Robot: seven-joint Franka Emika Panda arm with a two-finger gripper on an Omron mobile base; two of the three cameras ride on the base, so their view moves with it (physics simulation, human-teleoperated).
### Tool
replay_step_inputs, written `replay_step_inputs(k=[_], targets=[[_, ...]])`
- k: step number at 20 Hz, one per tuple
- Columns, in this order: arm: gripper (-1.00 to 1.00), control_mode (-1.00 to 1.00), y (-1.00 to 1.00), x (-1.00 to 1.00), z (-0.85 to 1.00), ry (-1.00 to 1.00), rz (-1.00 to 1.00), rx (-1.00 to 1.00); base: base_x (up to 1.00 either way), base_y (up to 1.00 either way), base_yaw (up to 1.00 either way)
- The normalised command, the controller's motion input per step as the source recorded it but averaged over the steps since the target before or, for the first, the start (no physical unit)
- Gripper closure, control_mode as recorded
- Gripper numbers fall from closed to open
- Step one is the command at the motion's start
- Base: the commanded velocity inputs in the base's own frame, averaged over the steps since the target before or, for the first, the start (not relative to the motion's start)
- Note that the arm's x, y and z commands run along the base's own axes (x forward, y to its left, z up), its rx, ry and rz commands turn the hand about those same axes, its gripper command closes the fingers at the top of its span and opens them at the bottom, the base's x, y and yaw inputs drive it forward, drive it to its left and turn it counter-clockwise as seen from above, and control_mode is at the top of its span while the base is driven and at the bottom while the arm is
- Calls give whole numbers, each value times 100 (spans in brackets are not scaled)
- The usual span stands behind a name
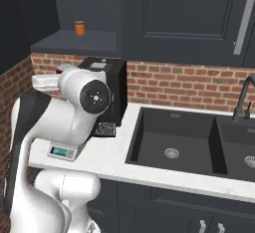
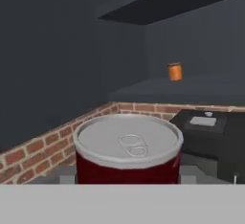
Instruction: Pick the canned food and place it on the digital scale for weighing, and close the cabinet.
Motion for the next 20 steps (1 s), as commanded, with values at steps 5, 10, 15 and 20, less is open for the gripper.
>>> replay_step_inputs(k=[5,10,15,20], targets=[[100,-100,0,1,-88,-5,37,-1,0,0,0],[100,-100,13,6,-80,0,24,-4,0,0,0],[100,-100,37,26,-83,0,9,-2,0,0,0],[100,-100,43,44,-48,4,0,0,0,0,0]])
